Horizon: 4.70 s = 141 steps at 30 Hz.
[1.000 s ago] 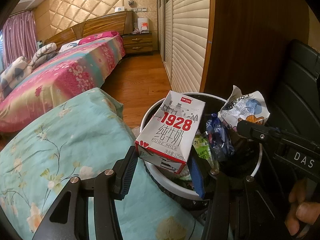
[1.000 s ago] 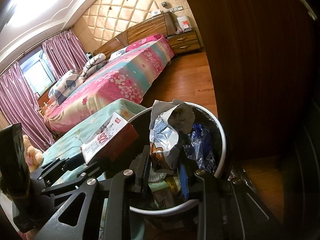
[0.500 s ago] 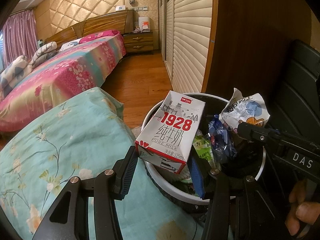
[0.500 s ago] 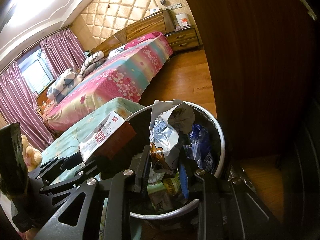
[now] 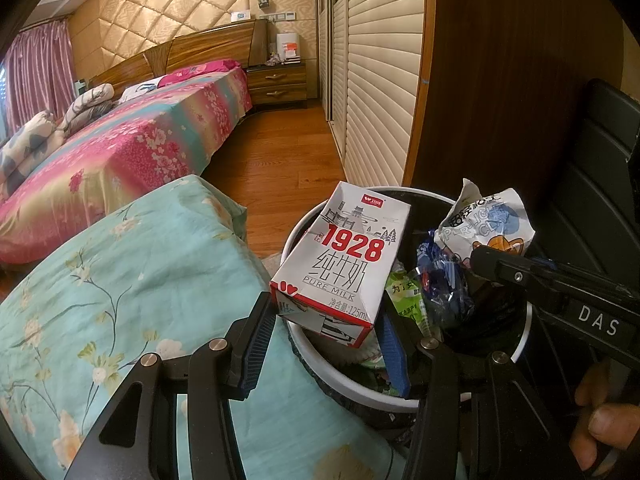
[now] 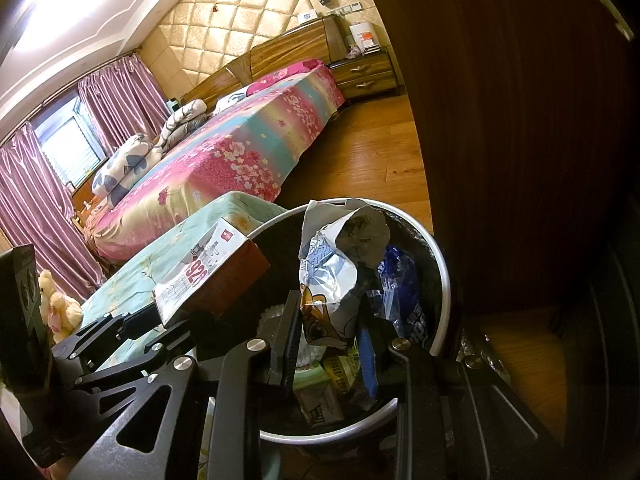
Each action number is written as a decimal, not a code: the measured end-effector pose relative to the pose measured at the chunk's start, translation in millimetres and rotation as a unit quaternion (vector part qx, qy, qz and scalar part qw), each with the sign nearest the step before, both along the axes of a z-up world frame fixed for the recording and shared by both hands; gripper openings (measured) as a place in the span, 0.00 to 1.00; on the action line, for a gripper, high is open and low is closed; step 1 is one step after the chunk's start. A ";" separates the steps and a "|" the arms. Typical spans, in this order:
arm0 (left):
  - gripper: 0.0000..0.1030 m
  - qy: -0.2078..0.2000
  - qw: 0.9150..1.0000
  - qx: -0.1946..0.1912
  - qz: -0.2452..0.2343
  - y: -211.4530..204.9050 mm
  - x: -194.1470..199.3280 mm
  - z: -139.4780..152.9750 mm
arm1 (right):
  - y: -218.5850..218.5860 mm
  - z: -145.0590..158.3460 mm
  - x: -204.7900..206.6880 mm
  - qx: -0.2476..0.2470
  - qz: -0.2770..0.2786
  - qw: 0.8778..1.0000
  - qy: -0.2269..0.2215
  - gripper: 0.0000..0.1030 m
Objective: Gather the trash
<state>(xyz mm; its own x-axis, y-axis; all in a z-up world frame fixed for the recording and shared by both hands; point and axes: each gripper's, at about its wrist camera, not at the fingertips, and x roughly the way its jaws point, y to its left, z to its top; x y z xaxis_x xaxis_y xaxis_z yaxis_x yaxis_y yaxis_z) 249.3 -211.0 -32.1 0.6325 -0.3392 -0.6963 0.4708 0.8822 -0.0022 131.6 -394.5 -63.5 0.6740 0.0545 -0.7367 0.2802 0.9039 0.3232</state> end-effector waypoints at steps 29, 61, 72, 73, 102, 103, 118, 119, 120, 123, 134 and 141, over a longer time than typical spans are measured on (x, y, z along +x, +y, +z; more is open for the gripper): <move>0.48 0.006 1.000 0.005 -0.004 -5.1 4.2 1.2 | -0.9 -6.1 10.0 0.005 0.009 1.000 0.017 0.27; 0.69 -0.018 0.999 -0.030 0.026 48.4 -48.7 24.7 | 15.9 19.0 -24.8 0.000 -0.012 1.000 -0.021 0.81; 0.73 -0.033 0.997 -0.044 0.045 88.7 -98.0 24.3 | 47.8 29.0 -60.8 0.017 -0.028 0.997 -0.068 0.88; 0.73 -0.034 0.997 -0.045 0.048 91.9 -101.5 24.4 | 52.4 29.1 -63.0 0.019 -0.027 0.997 -0.071 0.89; 0.86 -0.127 0.982 -0.072 0.118 179.5 -182.0 38.4 | 143.6 70.5 -112.1 -0.077 0.009 0.985 -0.156 0.98; 0.90 -0.138 0.980 -0.074 0.124 182.8 -186.0 41.2 | 146.6 76.7 -114.0 -0.086 0.012 0.982 -0.168 0.99; 0.99 -0.213 0.960 -0.067 0.168 192.4 -214.3 21.7 | 173.4 77.1 -125.4 -0.162 0.016 0.961 -0.224 1.00; 0.99 -0.213 0.960 -0.067 0.168 192.3 -214.4 20.4 | 173.9 74.7 -125.4 -0.161 0.016 0.961 -0.224 1.00; 0.99 -0.214 0.960 -0.065 0.169 192.7 -215.4 22.0 | 174.5 72.1 -125.4 -0.161 0.015 0.962 -0.222 1.00; 0.99 -0.218 0.959 -0.059 0.173 193.1 -217.4 19.3 | 175.0 65.8 -124.3 -0.159 0.015 0.963 -0.218 1.00; 0.99 -0.220 0.958 -0.048 0.179 199.1 -217.3 13.5 | 178.1 53.6 -124.4 -0.159 0.015 0.964 -0.214 1.00; 0.99 -0.222 0.957 -0.048 0.178 201.3 -218.3 12.4 | 179.6 52.5 -123.9 -0.157 0.018 0.964 -0.215 1.00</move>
<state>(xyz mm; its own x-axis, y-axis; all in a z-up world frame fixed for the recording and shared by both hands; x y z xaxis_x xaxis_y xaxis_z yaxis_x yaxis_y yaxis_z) 31.0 -9.7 -19.7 0.9466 -0.0956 -0.3079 0.1133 0.9927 0.0401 7.7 -214.9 -11.0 0.9223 -0.0960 -0.3744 0.1475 0.9828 0.1112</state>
